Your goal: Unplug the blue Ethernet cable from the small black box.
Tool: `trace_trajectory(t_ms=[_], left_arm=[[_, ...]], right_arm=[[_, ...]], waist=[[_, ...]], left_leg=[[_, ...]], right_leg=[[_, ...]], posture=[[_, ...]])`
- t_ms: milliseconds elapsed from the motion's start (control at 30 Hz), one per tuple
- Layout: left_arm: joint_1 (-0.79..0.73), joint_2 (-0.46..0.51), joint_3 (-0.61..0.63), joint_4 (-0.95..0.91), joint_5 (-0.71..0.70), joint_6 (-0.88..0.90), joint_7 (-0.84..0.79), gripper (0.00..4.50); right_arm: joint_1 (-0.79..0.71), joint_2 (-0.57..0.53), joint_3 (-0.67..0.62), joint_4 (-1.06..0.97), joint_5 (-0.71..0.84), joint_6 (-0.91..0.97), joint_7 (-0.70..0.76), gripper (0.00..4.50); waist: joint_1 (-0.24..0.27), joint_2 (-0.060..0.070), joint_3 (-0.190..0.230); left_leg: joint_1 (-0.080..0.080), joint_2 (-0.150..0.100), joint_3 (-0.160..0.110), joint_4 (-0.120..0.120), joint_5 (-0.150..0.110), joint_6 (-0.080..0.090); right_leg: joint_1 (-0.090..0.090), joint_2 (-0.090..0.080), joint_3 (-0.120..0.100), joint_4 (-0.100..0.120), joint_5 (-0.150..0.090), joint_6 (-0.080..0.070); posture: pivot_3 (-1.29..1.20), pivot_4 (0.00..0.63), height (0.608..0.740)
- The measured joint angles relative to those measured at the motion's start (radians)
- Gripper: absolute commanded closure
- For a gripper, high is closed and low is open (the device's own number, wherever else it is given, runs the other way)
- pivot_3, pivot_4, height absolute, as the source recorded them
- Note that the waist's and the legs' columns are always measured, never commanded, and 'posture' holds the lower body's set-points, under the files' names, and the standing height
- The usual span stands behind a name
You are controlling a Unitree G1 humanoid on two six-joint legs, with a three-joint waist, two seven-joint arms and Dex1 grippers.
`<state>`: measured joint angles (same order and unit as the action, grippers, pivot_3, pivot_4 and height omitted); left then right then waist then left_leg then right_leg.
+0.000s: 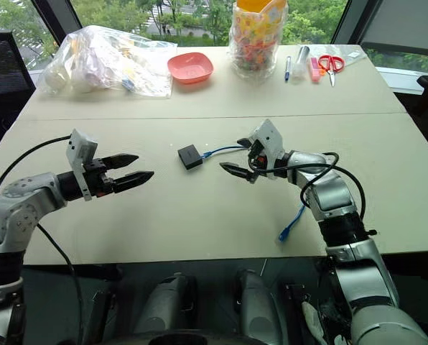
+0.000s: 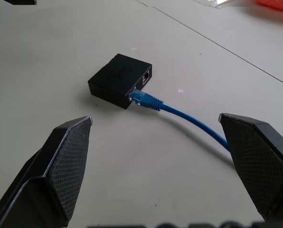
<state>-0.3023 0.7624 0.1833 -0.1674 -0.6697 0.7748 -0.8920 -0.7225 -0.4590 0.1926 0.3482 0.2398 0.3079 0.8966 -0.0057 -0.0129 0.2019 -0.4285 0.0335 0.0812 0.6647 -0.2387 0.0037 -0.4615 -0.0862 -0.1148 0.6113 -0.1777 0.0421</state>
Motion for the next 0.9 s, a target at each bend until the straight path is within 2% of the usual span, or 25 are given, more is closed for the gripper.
trace_trajectory(t_ms=[100, 267, 400, 500, 533, 733, 900], left_arm=[[0.005, 0.024, 0.014, -0.004, -0.012, 0.006, -0.019, 0.02], [0.086, -0.004, 0.058, -0.08, -0.03, 0.024, 0.05, 0.02], [0.15, -0.04, 0.079, -0.147, -0.05, 0.042, 0.113, 0.02], [0.185, -0.068, 0.089, -0.199, -0.063, 0.046, 0.165, 0.0], [0.196, -0.075, 0.092, -0.211, -0.065, 0.049, 0.182, 0.0], [0.229, -0.082, 0.126, -0.245, -0.072, 0.052, 0.244, 0.0], [0.17, -0.075, 0.094, -0.158, -0.04, 0.027, 0.223, 0.0]], right_arm=[[-0.163, 0.078, 0.039, 0.316, -0.079, -0.159, 0.045, 0.0], [-0.376, 0.172, 0.061, 0.765, -0.202, -0.365, 0.065, 0.0], [-0.428, 0.215, 0.072, 0.917, -0.273, -0.417, 0.063, 0.0], [-0.464, 0.242, 0.073, 0.962, -0.317, -0.411, 0.083, 0.83], [-0.467, 0.25, 0.072, 0.967, -0.323, -0.405, 0.096, 1.26], [-0.484, 0.277, 0.067, 0.973, -0.374, -0.399, 0.181, 4.46], [-0.482, 0.278, 0.048, 0.978, -0.397, -0.44, 0.142, 4.49]], waist=[[-0.008, 0.0, 0.0], [-0.011, 0.0, 0.0], [-0.011, 0.0, 0.0], [-0.013, 0.0, -0.001], [-0.014, 0.0, -0.001], [-0.016, 0.0, -0.002], [-0.014, 0.0, -0.002]], left_leg=[[0.0, 0.0, 0.0, 0.0, 0.0, 0.0], [0.0, 0.001, 0.0, -0.001, 0.0, 0.0], [0.001, 0.0, 0.001, -0.001, 0.0, 0.0], [0.004, 0.001, 0.001, -0.001, 0.001, -0.002], [0.004, 0.001, 0.0, -0.001, 0.001, -0.002], [0.008, 0.004, 0.0, -0.001, 0.002, -0.004], [0.007, 0.005, 0.0, -0.001, 0.003, -0.005]], right_leg=[[0.0, 0.0, 0.0, 0.001, 0.0, 0.001], [0.001, -0.001, 0.001, 0.001, 0.004, 0.001], [0.001, -0.002, 0.001, 0.002, 0.004, 0.001], [0.003, -0.001, 0.001, 0.003, 0.004, 0.002], [0.003, -0.001, 0.001, 0.003, 0.003, 0.003], [0.005, 0.002, 0.001, 0.004, 0.002, -0.001], [0.004, 0.003, 0.001, 0.004, 0.003, -0.003]], posture=[[0.0, 0.15, 0.74], [0.0, 0.15, 0.74], [0.0, 0.15, 0.74], [0.0, 0.15, 0.74], [0.0, 0.15, 0.74], [0.0, 0.15, 0.74], [0.0, 0.15, 0.74]])
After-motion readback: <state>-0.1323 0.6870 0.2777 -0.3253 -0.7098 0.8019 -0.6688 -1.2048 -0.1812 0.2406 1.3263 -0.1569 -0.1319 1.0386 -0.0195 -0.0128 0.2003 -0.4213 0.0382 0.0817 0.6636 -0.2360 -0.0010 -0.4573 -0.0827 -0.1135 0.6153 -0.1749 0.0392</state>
